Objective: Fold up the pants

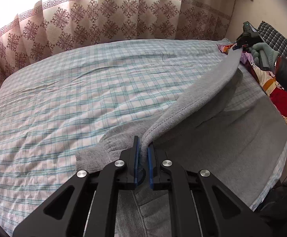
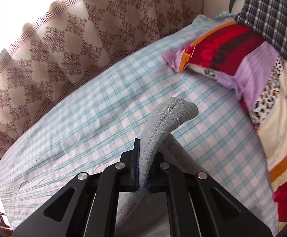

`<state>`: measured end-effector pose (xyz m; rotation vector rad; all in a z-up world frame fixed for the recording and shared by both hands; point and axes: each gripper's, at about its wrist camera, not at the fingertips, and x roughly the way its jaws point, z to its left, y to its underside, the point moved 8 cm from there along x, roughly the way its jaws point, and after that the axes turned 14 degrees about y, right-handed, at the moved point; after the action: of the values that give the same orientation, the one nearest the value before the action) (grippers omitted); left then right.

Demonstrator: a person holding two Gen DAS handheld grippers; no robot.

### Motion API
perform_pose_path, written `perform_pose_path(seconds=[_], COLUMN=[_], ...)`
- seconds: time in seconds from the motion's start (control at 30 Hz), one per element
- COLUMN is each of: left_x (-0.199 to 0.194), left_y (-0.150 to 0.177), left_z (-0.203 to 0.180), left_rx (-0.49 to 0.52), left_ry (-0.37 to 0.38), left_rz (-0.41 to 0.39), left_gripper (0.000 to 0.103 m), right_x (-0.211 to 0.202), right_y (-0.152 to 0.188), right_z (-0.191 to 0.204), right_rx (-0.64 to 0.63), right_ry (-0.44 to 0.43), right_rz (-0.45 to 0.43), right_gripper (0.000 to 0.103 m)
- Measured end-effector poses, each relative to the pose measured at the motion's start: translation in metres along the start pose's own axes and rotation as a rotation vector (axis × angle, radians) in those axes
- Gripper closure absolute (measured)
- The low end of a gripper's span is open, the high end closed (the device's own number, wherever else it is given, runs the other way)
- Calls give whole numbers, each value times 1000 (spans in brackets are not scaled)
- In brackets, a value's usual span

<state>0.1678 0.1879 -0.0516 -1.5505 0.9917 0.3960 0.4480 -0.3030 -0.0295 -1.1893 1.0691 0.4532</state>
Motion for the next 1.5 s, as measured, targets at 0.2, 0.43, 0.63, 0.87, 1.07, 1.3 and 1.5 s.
perform_pose_path(seconds=[0.2, 0.43, 0.63, 0.87, 1.07, 1.3, 1.5], left_x=[-29, -54, -62, -56, -41, -28, -19], left_y=[-3, 14, 43, 92, 129, 146, 153], left_z=[-6, -26, -46, -64, -73, -71, -73], left_rx=[44, 111, 173, 249, 284, 275, 282], left_ry=[-22, -9, 17, 44, 50, 44, 29], left_rz=[-46, -63, -38, 47, 129, 171, 204], left_gripper=[95, 95, 95, 95, 95, 95, 94], right_x=[-65, -119, -138, -124, -95, -81, -88], right_y=[6, 48, 110, 206, 267, 295, 287], right_z=[-32, -102, -178, -246, -281, -291, -289], right_rx=[11, 76, 166, 237, 296, 243, 223], right_ry=[-34, -53, -71, -63, -61, -6, -10], right_rz=[-76, -100, -69, -13, 56, 39, 12], right_gripper=[99, 99, 99, 99, 99, 99, 99])
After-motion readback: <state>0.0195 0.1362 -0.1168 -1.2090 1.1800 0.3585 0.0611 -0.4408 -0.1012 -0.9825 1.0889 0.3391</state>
